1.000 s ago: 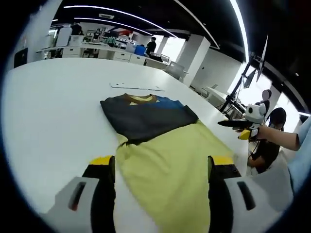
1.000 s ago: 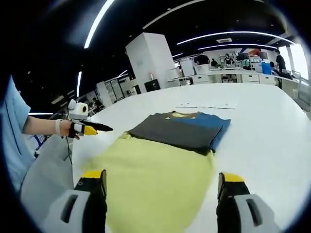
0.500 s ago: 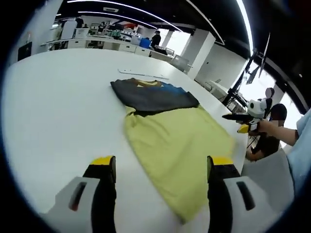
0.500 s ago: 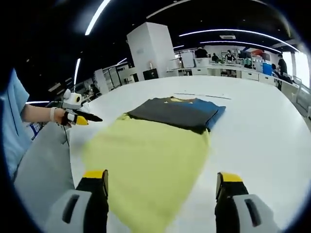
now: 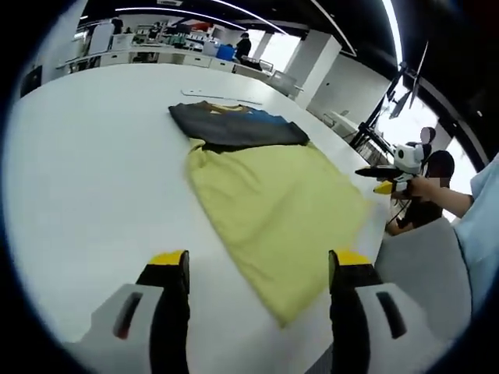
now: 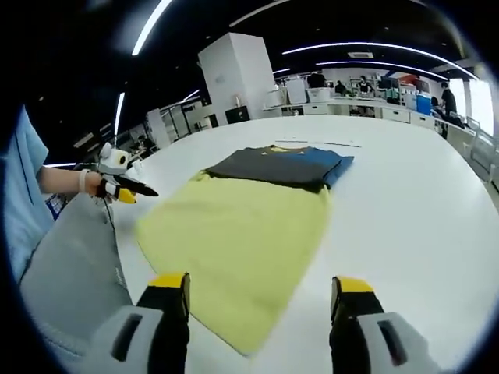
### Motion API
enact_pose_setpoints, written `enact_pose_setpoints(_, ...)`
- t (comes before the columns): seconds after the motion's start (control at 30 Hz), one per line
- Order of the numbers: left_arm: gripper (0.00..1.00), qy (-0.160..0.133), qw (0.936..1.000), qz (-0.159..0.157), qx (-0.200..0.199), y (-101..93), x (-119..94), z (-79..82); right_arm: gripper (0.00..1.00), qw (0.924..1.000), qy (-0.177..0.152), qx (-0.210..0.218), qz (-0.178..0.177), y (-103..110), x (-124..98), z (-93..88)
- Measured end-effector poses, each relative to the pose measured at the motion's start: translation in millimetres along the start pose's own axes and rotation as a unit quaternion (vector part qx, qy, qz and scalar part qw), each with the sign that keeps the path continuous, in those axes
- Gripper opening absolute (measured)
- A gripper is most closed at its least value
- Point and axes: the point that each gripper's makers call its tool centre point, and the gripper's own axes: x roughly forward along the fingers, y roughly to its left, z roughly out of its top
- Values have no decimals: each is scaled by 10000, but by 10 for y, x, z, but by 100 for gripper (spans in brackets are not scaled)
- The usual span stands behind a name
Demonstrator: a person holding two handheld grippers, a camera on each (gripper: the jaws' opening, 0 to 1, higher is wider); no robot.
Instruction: Fold the garment on the visible template until the final outline fits inside the template.
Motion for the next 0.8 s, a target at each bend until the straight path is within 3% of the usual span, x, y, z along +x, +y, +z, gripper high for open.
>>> enact_pose_setpoints(0.37, 57, 522, 9985, -60, 166, -74, -127, -289, 50, 9995, 270, 141, 19, 75, -153, -252)
enact_pose_setpoints(0.53, 47, 516, 9984, -126, -192, -64, -160, -381, 42, 9992, 322, 239, 52, 112, -182, -346)
enact_pose_setpoints(0.6, 41, 540, 9972, -51, -517, -58, -166, -402, 36, 9988, 325, 361, 114, 133, -182, -379)
enact_pose_setpoints(0.8, 32, 643, 9958, -253, -598, -186, -148, -489, 33, 9982, 389, 453, 111, 134, -169, -444)
